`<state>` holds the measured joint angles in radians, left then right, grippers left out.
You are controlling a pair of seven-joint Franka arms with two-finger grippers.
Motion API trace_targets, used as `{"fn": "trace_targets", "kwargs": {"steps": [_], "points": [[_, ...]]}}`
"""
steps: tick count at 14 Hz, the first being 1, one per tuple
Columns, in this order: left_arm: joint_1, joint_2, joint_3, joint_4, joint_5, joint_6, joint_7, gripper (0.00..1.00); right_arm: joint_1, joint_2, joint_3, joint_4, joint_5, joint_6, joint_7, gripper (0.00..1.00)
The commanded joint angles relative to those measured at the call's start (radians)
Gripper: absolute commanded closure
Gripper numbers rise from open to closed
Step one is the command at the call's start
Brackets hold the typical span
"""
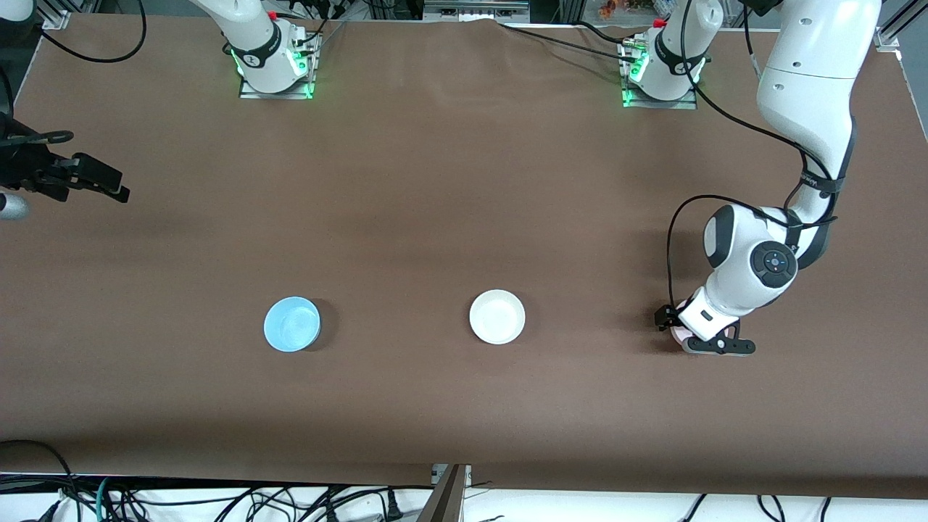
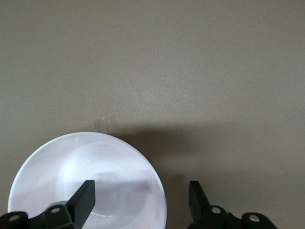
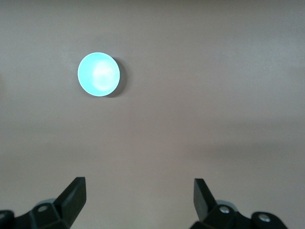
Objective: Stack pink and blue bowls on white bowl
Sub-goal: 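Close the left gripper on the pink rim while the right gripper reaches blue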
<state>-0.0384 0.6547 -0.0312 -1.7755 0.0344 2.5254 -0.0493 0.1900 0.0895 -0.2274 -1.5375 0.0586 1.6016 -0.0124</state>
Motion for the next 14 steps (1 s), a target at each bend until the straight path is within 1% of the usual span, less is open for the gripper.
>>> {"fn": "trace_targets", "kwargs": {"steps": [1, 2, 6, 8, 14], "points": [[0.006, -0.010, -0.006, -0.009, 0.012, 0.010, 0.022, 0.12, 0.002, 0.010, -0.001, 0.007, 0.010, 0.008, -0.003, 0.00], [0.006, -0.010, -0.006, -0.009, 0.012, 0.010, 0.022, 0.14, 0.002, 0.015, -0.001, 0.007, 0.010, 0.008, 0.000, 0.00], [0.002, -0.007, -0.006, -0.009, 0.012, 0.010, 0.012, 0.25, 0.002, 0.022, -0.001, 0.007, 0.010, 0.008, -0.003, 0.00], [0.002, -0.007, -0.006, -0.009, 0.012, 0.010, 0.012, 0.34, 0.002, 0.038, -0.001, 0.007, 0.010, 0.008, -0.004, 0.00], [-0.006, -0.006, -0.006, -0.028, 0.012, 0.012, 0.012, 0.35, 0.002, 0.056, -0.001, 0.007, 0.010, 0.008, -0.006, 0.00]]}}
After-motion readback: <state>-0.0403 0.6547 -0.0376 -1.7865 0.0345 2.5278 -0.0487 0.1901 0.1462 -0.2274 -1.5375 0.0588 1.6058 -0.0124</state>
